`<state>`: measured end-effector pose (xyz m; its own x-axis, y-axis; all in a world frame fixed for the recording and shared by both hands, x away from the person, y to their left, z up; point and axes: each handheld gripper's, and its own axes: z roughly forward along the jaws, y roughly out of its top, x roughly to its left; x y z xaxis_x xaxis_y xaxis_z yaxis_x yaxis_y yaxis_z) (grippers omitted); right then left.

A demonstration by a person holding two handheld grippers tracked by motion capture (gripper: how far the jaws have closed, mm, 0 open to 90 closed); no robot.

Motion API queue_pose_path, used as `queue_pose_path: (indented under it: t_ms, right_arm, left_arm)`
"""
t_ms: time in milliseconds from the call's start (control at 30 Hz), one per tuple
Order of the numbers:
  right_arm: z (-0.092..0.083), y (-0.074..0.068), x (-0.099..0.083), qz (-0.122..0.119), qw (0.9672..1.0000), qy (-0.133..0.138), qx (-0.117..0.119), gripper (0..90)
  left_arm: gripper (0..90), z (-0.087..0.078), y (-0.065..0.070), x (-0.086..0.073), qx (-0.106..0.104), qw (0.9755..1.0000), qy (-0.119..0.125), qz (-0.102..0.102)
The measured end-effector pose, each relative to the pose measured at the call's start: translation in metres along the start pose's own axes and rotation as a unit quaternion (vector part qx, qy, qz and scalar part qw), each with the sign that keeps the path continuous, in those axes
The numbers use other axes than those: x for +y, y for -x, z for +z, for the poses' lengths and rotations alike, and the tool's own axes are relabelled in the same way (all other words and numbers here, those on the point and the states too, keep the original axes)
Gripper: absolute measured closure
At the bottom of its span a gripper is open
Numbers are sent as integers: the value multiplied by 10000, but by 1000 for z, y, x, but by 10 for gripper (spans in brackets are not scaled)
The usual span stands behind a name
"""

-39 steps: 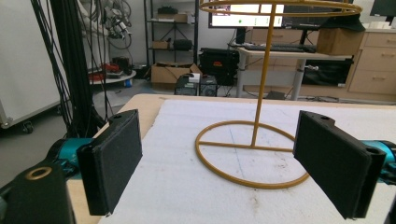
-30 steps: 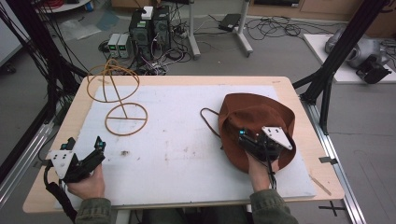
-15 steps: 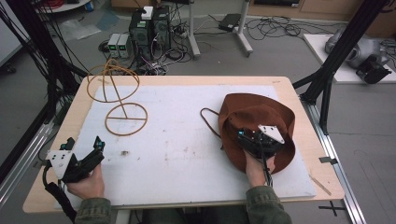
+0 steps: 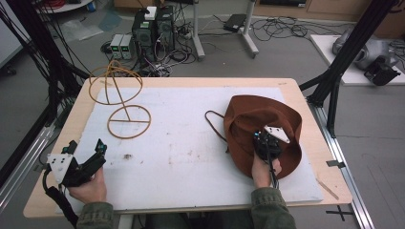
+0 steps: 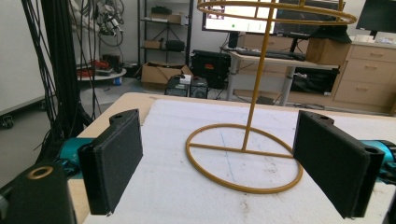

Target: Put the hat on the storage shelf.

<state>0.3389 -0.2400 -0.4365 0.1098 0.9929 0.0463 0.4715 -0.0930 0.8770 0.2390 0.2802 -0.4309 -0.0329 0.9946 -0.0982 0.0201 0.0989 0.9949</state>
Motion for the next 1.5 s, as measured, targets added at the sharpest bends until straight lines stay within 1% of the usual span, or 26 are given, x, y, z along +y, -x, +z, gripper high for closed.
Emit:
queue_pose_path:
  t_ms: [33, 67, 100, 167, 300, 333, 533, 667, 700, 733, 767, 933, 1100, 1200, 1233, 1267, 1333, 1367, 1400, 1433, 1467, 1500]
  right_arm:
    - [0, 0, 0, 0, 10000, 0, 0, 794]
    - [0, -1, -1, -60, 10000, -20, -12, 846]
    - [-1, -5, -2, -204, 9997, 22, -102, 865]
    - [-2, -6, -2, -217, 9997, 33, -101, 868]
    - [-3, -5, -2, -182, 9998, 12, -69, 870]
    - [-4, -5, -2, -205, 9998, 17, -63, 871]
    - [-6, -5, -2, -223, 9997, 98, -55, 873]
    - [-9, -5, -1, -205, 9996, 205, -35, 873]
    - [-12, -4, -1, -206, 9994, 292, -15, 873]
    - [-12, -4, -1, -206, 9994, 292, -15, 873]
    - [-14, -4, 0, -174, 9992, 362, -5, 873]
    - [-18, -2, 2, -198, 9988, 451, -23, 873]
    - [-21, 0, 4, -81, 9983, 578, 70, 873]
    - [-24, 2, 6, -60, 9974, 712, 133, 873]
    - [-24, 2, 6, -60, 9974, 712, 133, 873]
    - [-27, 3, 9, -65, 9965, 806, 191, 873]
    - [-29, 2, 12, -29, 9958, 881, 238, 874]
    - [-31, 3, 13, -72, 9950, 969, 238, 873]
    - [-31, 3, 13, -72, 9950, 969, 238, 873]
    - [-33, 2, 15, -78, 9943, 1030, 243, 873]
    - [-35, 3, 17, -103, 9931, 1142, 257, 873]
    - [-39, 2, 21, -148, 9906, 1325, 299, 873]
  left_arm:
    - [163, 0, 0, 0, 0, 10000, -3, -6]
    - [163, 0, 0, 0, -2, 10000, -3, -9]
    - [162, 0, 0, 0, -5, 10000, -2, -11]
    - [163, 0, 0, 0, -2, 10000, 4, -33]
    - [163, 0, -2, -1, -6, 10000, 6, -91]
    - [163, 0, -2, -1, -4, 9999, 16, -102]
    - [163, 0, -1, -1, -22, 10000, -2, -77]
    - [162, 0, -1, -1, -36, 10000, 13, -84]
    - [163, 0, -1, -1, -24, 10000, 11, -76]
    - [163, 0, -1, 0, -22, 10000, 10, -75]
    - [163, 0, -1, -1, -25, 10000, 21, -81]
    - [163, 0, -1, -1, -39, 10000, 5, -78]
    - [162, 0, -1, -1, -47, 10000, 11, -76]
    - [163, 1, -1, -1, -51, 10000, 7, -80]
    - [163, 1, -1, -1, -59, 10000, 9, -79]
    - [163, 1, -1, -1, -56, 10000, 20, -80]
    - [163, 1, -1, -1, -61, 10000, 6, -76]
    - [163, 1, 0, -1, -64, 10000, 4, -70]
    - [163, 1, 0, -1, -64, 10000, 4, -70]
    - [163, 1, 0, -1, -66, 10000, 13, -60]
    - [163, 1, 0, -1, -68, 10000, 14, -60]
    - [163, 1, 0, -1, -60, 10000, 12, -58]
